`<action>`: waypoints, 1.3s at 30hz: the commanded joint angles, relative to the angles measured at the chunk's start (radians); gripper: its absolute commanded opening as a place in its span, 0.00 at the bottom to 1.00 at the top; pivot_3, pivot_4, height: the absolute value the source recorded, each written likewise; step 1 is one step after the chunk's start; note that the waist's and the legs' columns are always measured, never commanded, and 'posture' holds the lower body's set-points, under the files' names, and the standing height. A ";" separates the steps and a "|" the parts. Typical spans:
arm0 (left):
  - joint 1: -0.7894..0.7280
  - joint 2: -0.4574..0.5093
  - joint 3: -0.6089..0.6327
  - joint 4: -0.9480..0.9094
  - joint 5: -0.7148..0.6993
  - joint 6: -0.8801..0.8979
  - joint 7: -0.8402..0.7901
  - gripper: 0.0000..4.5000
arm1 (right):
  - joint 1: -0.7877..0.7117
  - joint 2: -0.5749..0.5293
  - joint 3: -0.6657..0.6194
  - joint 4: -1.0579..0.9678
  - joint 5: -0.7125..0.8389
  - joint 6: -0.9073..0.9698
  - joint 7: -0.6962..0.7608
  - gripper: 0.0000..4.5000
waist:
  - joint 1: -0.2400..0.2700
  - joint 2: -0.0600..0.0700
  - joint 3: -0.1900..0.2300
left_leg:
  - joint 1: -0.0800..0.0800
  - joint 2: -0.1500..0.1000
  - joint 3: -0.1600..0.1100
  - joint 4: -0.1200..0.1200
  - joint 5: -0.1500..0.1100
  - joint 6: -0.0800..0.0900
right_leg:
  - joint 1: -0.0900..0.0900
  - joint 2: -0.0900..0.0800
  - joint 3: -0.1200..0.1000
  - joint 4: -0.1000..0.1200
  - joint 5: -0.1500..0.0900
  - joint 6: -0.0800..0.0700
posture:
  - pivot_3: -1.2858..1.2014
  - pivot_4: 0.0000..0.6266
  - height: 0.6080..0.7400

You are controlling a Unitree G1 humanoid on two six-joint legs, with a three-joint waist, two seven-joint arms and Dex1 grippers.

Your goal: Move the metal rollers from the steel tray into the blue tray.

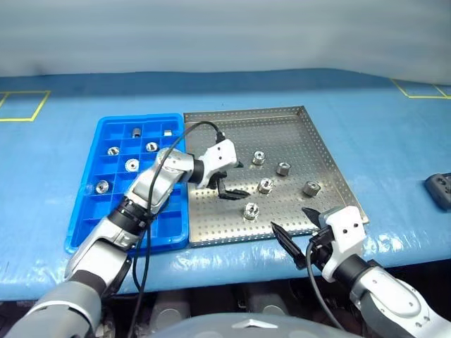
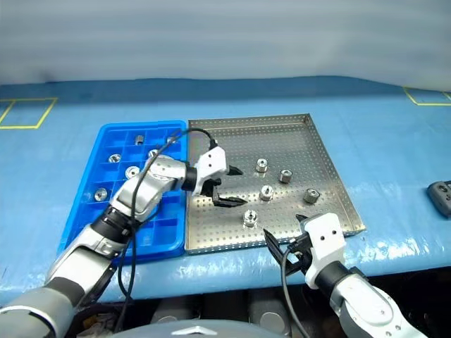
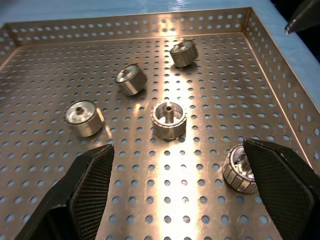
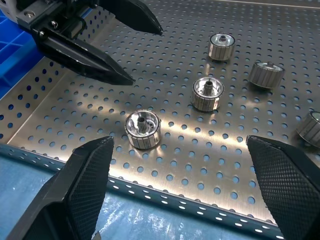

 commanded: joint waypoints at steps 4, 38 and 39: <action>-0.032 -0.029 -0.057 0.045 0.053 -0.088 -0.077 0.99 | 0.066 -0.049 0.039 -0.038 0.005 -0.134 -0.083 1.00 | -0.027 0.000 0.000 | 0.000 0.000 0.000 0.000 0.000 0.000 | 0.000 0.000 0.001 0.000 0.000 0.000 | 0.44 0.24 1.00; 0.051 -0.041 -0.092 0.011 0.149 -0.130 -0.094 0.36 | -0.002 -0.169 0.067 -0.038 0.088 -0.164 -0.181 1.00 | -0.038 0.001 0.000 | 0.001 0.000 0.001 0.000 0.000 0.001 | 0.000 0.000 0.005 0.000 0.001 0.003 | 0.46 0.24 1.00; 0.053 -0.035 -0.089 0.005 0.147 -0.126 -0.096 0.36 | -0.014 -0.166 0.067 -0.038 0.089 -0.154 -0.178 1.00 | -0.036 0.001 -0.001 | 0.002 0.000 0.002 0.000 0.000 0.001 | 0.000 0.000 0.005 0.000 0.001 0.003 | 0.46 0.24 1.00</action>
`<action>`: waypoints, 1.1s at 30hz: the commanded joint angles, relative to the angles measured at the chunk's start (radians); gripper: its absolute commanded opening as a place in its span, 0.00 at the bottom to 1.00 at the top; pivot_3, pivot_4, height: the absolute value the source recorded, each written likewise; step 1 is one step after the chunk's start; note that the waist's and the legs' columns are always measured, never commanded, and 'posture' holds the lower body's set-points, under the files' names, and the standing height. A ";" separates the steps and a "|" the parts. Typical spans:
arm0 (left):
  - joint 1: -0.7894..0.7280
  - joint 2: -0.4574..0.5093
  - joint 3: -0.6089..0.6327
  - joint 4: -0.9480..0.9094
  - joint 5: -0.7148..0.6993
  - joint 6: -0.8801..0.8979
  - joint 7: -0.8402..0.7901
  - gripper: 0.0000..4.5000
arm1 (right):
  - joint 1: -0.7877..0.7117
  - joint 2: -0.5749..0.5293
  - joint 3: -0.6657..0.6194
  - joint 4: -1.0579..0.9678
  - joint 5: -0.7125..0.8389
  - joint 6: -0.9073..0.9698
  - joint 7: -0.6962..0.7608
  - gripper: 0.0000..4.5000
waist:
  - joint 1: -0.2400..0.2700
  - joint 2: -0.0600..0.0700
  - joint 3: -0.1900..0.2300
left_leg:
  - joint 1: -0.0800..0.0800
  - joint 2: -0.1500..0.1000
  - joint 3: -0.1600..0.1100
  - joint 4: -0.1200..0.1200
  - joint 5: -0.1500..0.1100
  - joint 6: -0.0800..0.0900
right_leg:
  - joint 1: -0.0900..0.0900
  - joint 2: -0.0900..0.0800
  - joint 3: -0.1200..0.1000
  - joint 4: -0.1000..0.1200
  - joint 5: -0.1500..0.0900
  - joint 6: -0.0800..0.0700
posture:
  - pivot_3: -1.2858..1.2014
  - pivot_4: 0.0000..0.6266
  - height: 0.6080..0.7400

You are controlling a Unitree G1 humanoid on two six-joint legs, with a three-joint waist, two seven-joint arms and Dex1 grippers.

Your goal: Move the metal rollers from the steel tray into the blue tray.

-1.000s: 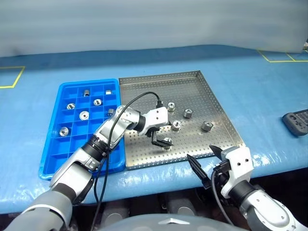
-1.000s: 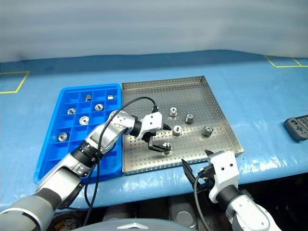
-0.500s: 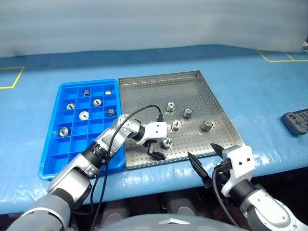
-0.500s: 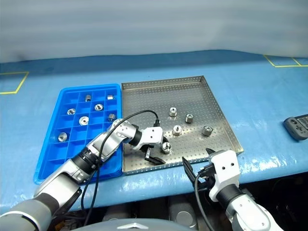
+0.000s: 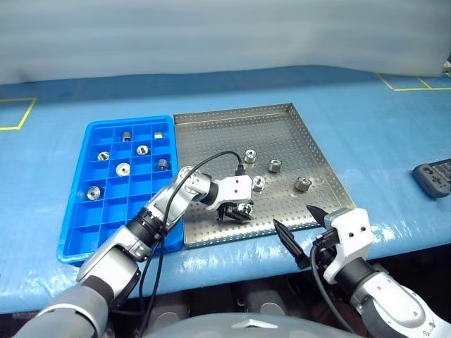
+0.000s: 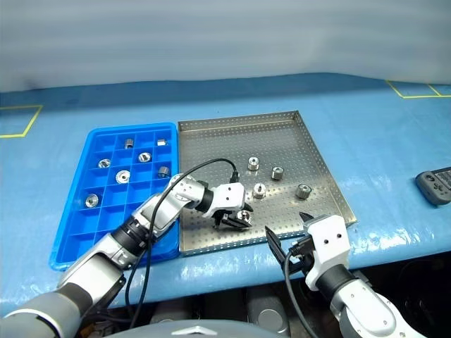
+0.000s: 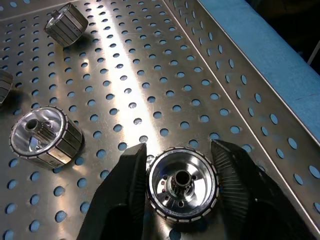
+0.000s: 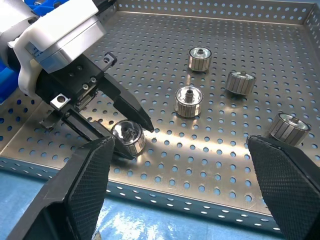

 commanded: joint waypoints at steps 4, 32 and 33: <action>0.002 0.018 0.058 -0.084 -0.032 0.042 -0.004 0.36 | -0.062 0.017 -0.020 -0.038 0.013 0.054 0.020 1.00 | 0.009 0.000 0.000 | 0.000 0.000 0.000 0.000 0.000 0.000 | 0.000 0.000 0.000 0.000 0.000 0.000 | 0.48 0.24 1.00; 0.392 0.259 0.722 -0.868 -0.172 0.630 0.515 0.36 | -0.713 0.162 0.243 0.249 -0.071 0.257 0.456 1.00 | 0.155 -0.002 0.002 | -0.001 0.001 -0.002 -0.001 0.000 0.000 | 0.000 -0.001 -0.004 -0.001 0.000 0.000 | 0.64 0.24 1.00; 0.412 0.262 0.734 -0.887 -0.176 0.645 0.527 0.36 | -0.731 0.171 0.254 0.261 -0.078 0.257 0.472 1.00 | 0.163 -0.002 0.002 | -0.001 0.001 -0.002 -0.001 0.000 0.000 | 0.000 -0.001 -0.004 -0.001 0.000 0.000 | 0.65 0.24 1.00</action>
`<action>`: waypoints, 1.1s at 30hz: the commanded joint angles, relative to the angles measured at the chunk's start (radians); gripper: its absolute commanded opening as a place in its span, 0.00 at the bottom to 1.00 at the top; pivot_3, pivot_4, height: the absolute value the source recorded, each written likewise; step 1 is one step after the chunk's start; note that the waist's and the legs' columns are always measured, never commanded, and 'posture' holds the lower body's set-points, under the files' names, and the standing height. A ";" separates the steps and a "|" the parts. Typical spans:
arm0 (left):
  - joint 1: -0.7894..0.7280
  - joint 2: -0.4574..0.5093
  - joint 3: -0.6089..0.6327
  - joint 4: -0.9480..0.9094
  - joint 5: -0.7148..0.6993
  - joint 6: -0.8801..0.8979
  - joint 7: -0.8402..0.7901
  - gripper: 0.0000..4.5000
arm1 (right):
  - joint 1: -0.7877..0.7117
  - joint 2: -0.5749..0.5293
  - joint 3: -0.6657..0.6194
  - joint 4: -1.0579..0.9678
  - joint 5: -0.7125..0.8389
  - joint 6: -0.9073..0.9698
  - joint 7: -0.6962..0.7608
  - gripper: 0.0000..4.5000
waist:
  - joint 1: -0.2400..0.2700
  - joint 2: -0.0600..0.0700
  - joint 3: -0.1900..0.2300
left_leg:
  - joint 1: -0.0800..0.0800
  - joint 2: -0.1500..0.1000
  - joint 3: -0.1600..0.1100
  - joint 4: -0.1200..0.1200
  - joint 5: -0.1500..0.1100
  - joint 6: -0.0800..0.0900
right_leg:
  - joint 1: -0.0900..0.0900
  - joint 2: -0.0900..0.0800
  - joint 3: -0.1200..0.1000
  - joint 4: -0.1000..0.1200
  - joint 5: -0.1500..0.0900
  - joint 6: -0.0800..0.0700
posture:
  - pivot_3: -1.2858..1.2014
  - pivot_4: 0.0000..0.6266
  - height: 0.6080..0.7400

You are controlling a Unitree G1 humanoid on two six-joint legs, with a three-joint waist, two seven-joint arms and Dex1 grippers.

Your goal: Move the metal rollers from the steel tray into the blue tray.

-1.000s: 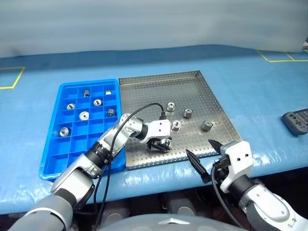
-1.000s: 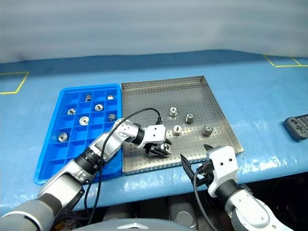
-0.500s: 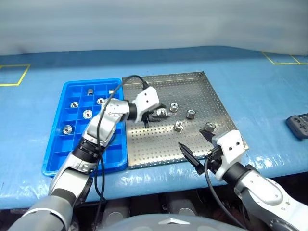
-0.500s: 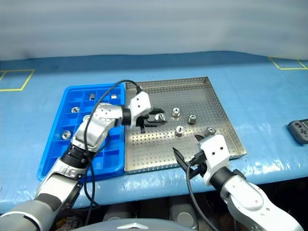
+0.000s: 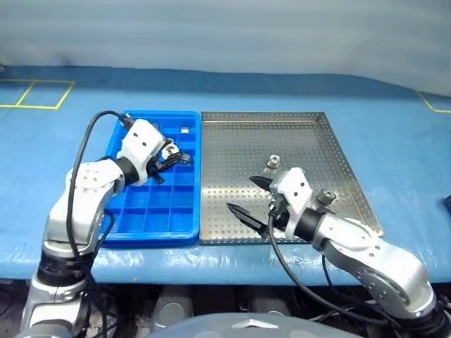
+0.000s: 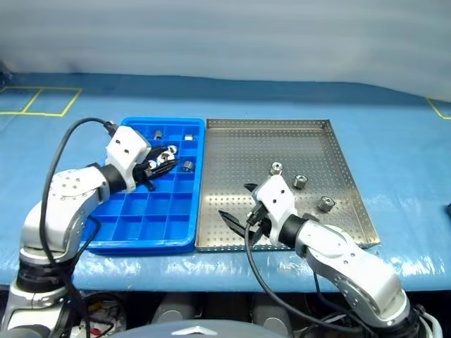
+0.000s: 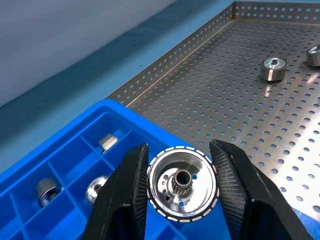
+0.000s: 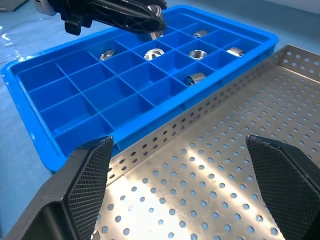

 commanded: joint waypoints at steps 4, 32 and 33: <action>0.099 0.022 0.093 -0.152 -0.020 0.087 0.078 0.36 | -0.079 0.045 0.050 0.051 -0.043 -0.010 0.104 1.00 | 0.041 0.000 0.000 | -0.001 0.000 -0.002 0.000 0.000 0.000 | 0.000 0.000 -0.003 -0.001 -0.001 -0.001 | 0.67 0.24 1.00; 0.190 0.001 0.034 -0.001 -0.088 0.085 0.145 0.36 | 0.021 0.113 -0.011 -0.013 -0.096 0.038 0.098 1.00 | 0.064 0.000 0.001 | -0.003 0.004 -0.004 -0.001 0.000 0.000 | 0.001 -0.001 -0.006 -0.005 -0.001 -0.003 | 0.63 0.24 1.00; 0.188 0.007 0.030 0.002 -0.090 0.089 0.144 0.36 | 0.023 0.113 -0.014 -0.015 -0.097 0.040 0.096 1.00 | 0.062 0.000 0.001 | -0.003 0.004 -0.004 -0.001 0.000 0.000 | 0.001 -0.001 -0.006 -0.005 -0.001 -0.003 | 0.63 0.24 1.00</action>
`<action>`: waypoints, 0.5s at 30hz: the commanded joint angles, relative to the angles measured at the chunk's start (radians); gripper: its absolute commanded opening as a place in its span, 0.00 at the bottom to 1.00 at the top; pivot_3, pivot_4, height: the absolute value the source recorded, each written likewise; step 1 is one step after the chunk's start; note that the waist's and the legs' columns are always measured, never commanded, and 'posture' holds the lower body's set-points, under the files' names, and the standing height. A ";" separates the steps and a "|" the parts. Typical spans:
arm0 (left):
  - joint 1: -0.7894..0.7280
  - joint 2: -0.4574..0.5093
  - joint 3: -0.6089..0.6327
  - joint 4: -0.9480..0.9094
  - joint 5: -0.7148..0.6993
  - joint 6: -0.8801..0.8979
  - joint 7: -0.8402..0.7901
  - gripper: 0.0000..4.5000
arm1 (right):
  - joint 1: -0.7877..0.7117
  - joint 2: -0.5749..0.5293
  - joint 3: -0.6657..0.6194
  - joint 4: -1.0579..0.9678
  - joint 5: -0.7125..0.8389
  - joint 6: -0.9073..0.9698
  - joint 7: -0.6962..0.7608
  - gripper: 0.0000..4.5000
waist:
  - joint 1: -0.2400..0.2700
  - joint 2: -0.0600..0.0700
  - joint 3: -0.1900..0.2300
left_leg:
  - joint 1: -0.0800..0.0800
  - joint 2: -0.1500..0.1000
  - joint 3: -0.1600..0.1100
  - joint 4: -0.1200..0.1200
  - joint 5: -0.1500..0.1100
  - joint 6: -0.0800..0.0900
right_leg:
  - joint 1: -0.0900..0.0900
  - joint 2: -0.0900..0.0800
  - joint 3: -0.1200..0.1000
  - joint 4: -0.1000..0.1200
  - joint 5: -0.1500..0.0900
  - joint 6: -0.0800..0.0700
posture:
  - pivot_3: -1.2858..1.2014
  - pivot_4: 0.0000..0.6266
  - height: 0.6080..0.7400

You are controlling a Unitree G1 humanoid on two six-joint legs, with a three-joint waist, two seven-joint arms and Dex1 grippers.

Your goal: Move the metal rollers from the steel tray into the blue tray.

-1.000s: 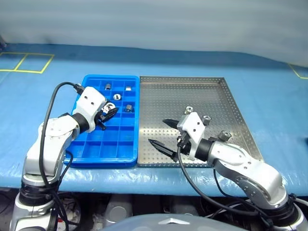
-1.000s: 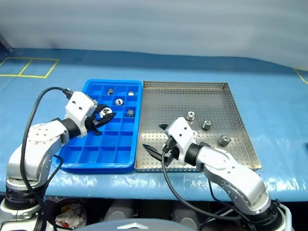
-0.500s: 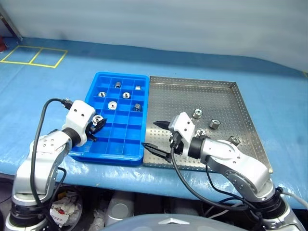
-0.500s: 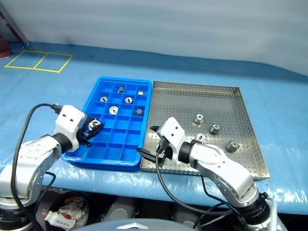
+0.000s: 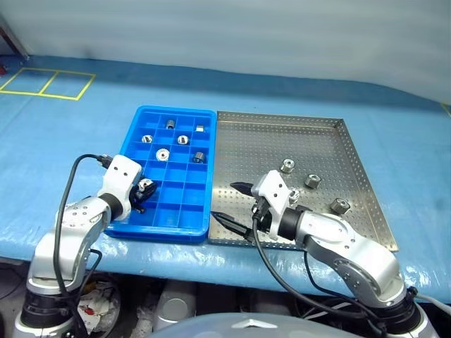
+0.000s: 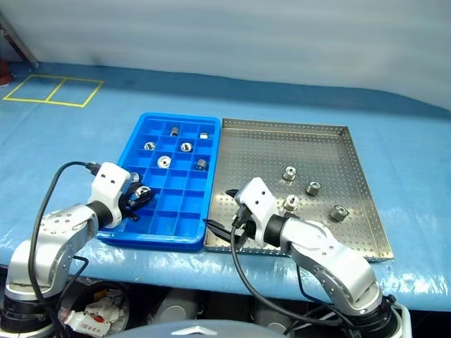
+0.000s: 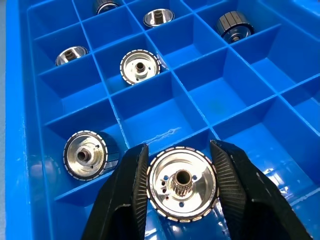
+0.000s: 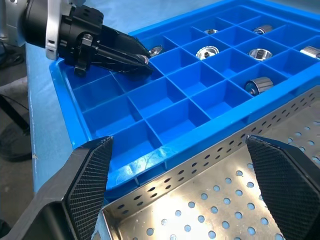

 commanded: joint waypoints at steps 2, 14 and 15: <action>-0.015 0.027 -0.008 -0.013 -0.021 -0.002 -0.014 0.36 | 0.010 0.006 -0.033 -0.058 -0.001 -0.001 -0.011 1.00 | -0.006 0.000 0.000 | 0.000 0.000 0.000 0.000 0.000 0.000 | 0.000 0.000 0.000 -0.001 0.000 0.000 | 0.63 0.24 1.00; -0.029 0.077 0.020 -0.074 -0.089 0.042 -0.044 0.80 | 0.029 0.008 -0.049 -0.076 0.004 0.017 -0.020 1.00 | -0.021 0.000 0.000 | 0.000 0.000 0.000 -0.001 0.000 0.000 | 0.000 0.000 0.000 -0.001 0.000 0.000 | 0.63 0.24 1.00; -0.031 0.086 0.030 -0.087 -0.104 0.042 -0.053 0.89 | 0.032 0.006 -0.053 -0.080 0.004 0.020 -0.021 1.00 | -0.021 0.000 0.000 | 0.000 0.000 0.000 -0.001 0.000 0.000 | 0.000 0.000 0.000 -0.001 0.000 0.000 | 0.62 0.24 1.00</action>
